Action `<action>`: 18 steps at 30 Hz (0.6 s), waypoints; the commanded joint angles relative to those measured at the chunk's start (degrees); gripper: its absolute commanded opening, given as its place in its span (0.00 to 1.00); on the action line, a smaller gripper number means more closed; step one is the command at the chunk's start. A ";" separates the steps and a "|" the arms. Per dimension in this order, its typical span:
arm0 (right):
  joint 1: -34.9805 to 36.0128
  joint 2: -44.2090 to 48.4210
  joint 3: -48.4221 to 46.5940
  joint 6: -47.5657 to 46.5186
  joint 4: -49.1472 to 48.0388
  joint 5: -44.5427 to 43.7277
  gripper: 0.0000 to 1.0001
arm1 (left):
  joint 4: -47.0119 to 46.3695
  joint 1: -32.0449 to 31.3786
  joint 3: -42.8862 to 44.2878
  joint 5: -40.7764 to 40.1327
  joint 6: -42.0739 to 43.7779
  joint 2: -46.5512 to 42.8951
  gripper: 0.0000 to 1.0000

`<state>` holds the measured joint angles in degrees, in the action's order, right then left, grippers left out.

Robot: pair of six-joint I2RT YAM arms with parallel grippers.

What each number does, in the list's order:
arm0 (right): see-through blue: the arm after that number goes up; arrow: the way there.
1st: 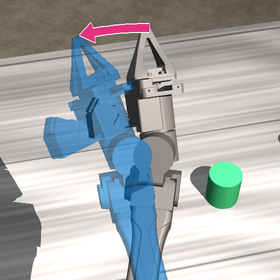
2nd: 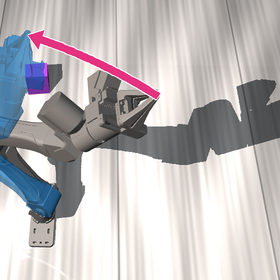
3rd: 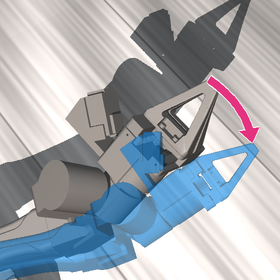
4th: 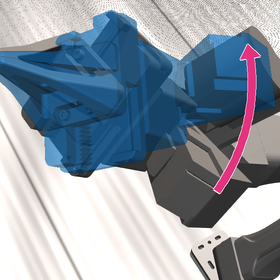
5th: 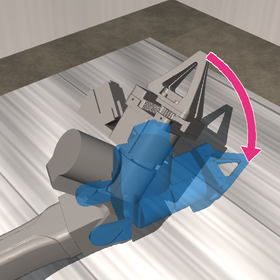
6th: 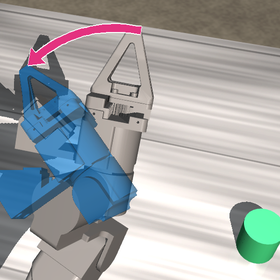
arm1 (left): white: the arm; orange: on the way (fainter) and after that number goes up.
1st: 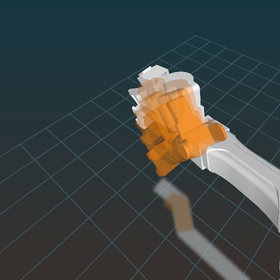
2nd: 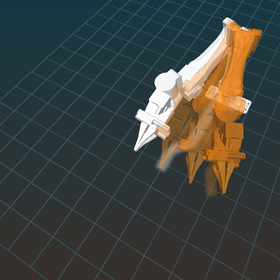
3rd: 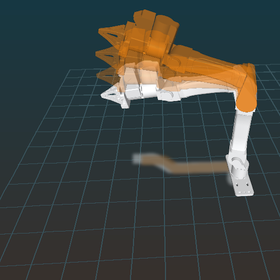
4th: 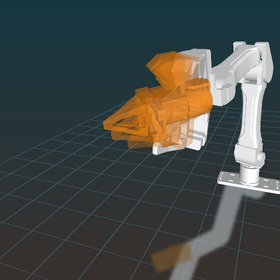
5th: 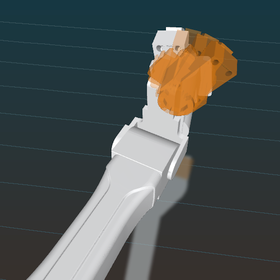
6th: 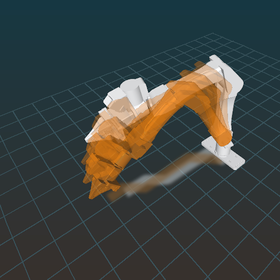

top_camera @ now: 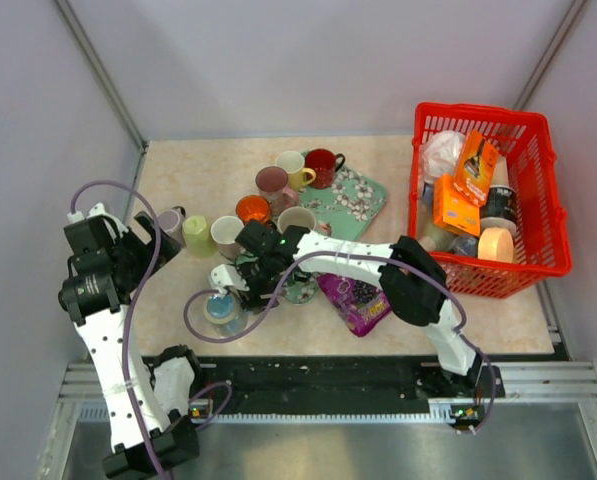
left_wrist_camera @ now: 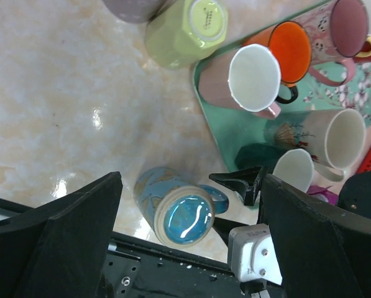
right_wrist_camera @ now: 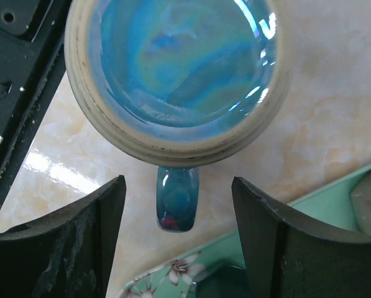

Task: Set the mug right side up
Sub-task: Turn over the cup at the center of the board.

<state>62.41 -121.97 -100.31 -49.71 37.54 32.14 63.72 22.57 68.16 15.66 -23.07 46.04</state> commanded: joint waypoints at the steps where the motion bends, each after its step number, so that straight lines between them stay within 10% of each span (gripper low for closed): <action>1: 0.61 -2.21 -1.82 -0.03 -0.45 0.64 0.65 | -3.07 0.46 0.21 -2.74 2.06 -0.43 0.99; 11: 0.61 -2.13 -2.17 3.30 -2.82 4.94 0.04 | -7.73 0.46 3.73 -2.39 3.20 1.42 0.99; 18: -1.06 2.17 -6.90 8.13 -2.91 7.67 0.00 | -13.35 0.37 10.39 -5.98 8.64 1.60 0.99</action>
<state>62.19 -125.32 -100.75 -45.30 36.36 33.93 58.39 22.79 72.62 12.58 -19.05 48.21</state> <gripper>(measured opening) 0.211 0.990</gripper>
